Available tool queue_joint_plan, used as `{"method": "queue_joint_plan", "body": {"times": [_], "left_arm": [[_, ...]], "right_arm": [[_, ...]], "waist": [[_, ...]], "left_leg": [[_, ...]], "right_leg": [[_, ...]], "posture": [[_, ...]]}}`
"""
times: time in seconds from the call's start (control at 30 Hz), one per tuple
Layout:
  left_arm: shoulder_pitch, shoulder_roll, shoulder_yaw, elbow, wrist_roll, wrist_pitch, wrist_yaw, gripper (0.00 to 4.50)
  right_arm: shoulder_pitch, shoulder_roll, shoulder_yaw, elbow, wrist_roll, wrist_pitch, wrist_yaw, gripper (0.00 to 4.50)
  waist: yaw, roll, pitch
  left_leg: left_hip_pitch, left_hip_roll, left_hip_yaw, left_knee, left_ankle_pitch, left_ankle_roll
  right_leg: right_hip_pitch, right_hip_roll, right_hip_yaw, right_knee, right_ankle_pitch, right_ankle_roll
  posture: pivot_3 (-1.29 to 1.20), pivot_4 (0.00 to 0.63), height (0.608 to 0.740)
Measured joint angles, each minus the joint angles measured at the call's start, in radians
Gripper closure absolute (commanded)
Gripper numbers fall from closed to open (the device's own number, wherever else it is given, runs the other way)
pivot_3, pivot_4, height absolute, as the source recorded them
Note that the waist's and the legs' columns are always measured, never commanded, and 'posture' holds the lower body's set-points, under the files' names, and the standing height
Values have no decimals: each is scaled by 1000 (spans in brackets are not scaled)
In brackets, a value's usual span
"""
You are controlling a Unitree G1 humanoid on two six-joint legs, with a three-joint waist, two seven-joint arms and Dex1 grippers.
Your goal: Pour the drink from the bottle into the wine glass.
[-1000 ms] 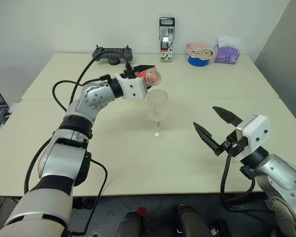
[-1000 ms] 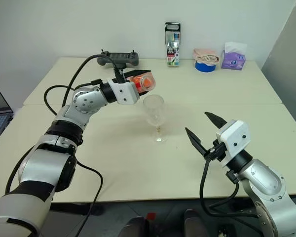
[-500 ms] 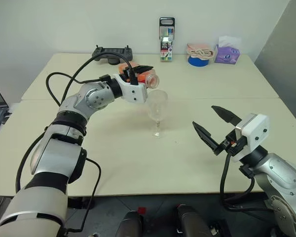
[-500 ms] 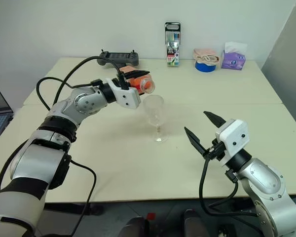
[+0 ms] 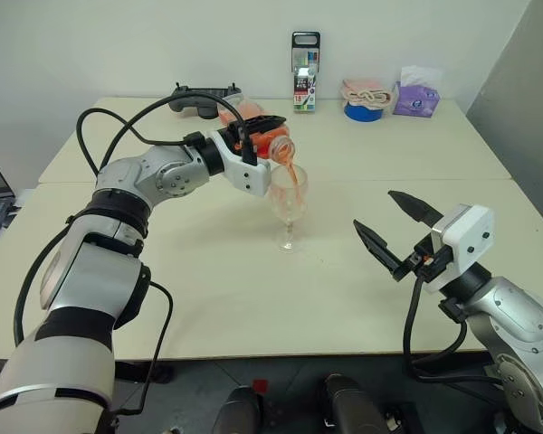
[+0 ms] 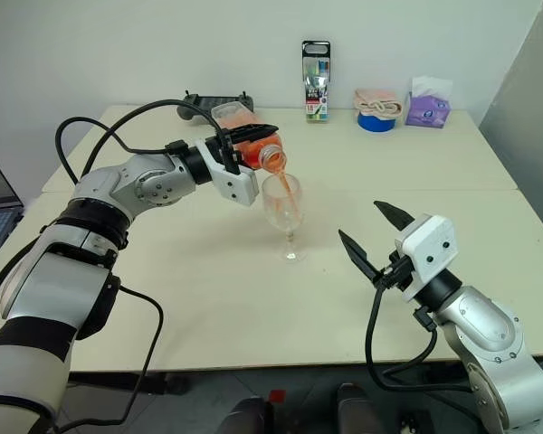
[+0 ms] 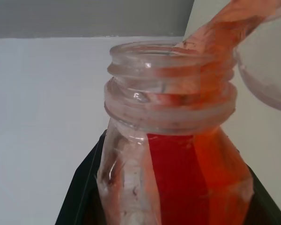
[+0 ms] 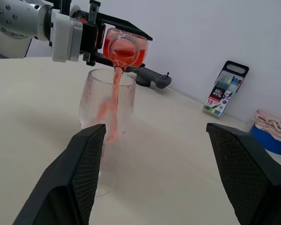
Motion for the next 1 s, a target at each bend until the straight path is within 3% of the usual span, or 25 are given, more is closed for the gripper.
{"method": "queue_joint_plan", "body": {"times": [1.0], "left_arm": [[-19, 12, -40, 33, 31, 4, 64, 2767]], "right_arm": [[-36, -2, 23, 30, 0, 5, 18, 815]], "waist": [[0, 0, 0]], "left_leg": [[0, 0, 0, 1, 0, 0]], "right_leg": [[0, 0, 0, 1, 0, 0]], "posture": [[0, 150, 740]]}}
